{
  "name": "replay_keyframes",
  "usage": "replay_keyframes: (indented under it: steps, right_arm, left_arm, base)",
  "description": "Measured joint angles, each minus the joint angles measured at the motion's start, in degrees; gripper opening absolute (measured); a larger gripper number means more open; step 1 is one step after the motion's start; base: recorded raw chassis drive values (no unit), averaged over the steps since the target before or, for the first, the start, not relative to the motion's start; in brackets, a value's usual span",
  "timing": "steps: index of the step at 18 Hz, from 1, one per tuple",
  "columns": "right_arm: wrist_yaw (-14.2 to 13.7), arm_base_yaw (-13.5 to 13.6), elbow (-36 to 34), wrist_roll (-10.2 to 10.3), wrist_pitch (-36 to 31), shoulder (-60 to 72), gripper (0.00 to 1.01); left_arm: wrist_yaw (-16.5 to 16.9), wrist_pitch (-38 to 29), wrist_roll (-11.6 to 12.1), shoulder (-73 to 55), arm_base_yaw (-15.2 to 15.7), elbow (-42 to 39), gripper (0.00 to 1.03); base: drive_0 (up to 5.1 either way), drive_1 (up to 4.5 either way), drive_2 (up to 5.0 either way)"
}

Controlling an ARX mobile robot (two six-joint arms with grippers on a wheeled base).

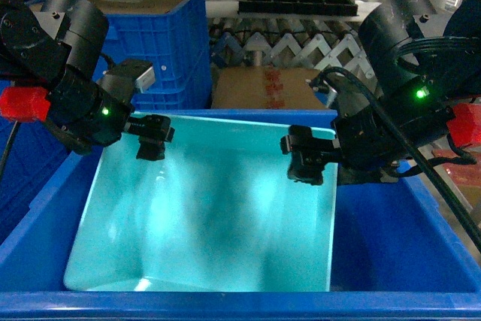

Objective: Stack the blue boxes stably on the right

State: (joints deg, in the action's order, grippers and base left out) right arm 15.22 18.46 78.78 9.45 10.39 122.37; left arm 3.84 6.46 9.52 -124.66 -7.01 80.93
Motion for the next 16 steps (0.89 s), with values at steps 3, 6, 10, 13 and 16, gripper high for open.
replay_keyframes:
  steps: [3, 6, 10, 13, 16]
  right_arm:
    - [0.22, 0.57, 0.42, -0.17, 1.18, -0.17, 0.97]
    - [-5.60, -0.22, 2.89, -5.70, 8.87, -0.17, 0.98]
    - [-7.28, 0.09, 2.01, -6.12, 8.20, -4.33, 0.98]
    - [-8.85, 0.72, 2.03, -6.08, 7.72, -7.87, 0.98]
    - [-9.42, 1.44, 2.05, -5.51, 6.91, -11.28, 0.98]
  left_arm:
    - [1.38, 1.01, -0.04, 0.00, -0.39, 0.00, 0.98]
    - [4.33, 1.70, -1.57, 3.23, -0.50, -1.46, 0.98]
    - [5.27, 1.33, -3.54, 8.81, -0.48, -1.81, 0.98]
    - [5.86, 1.40, -4.79, 12.07, -0.37, -1.81, 0.98]
    - [6.54, 1.11, -6.29, 14.51, -0.33, -1.81, 0.98]
  base:
    - [0.0, 0.00, 0.0]
    - [0.0, 0.00, 0.0]
    - [0.0, 0.00, 0.0]
    - [0.0, 0.00, 0.0]
    - [0.0, 0.00, 0.0]
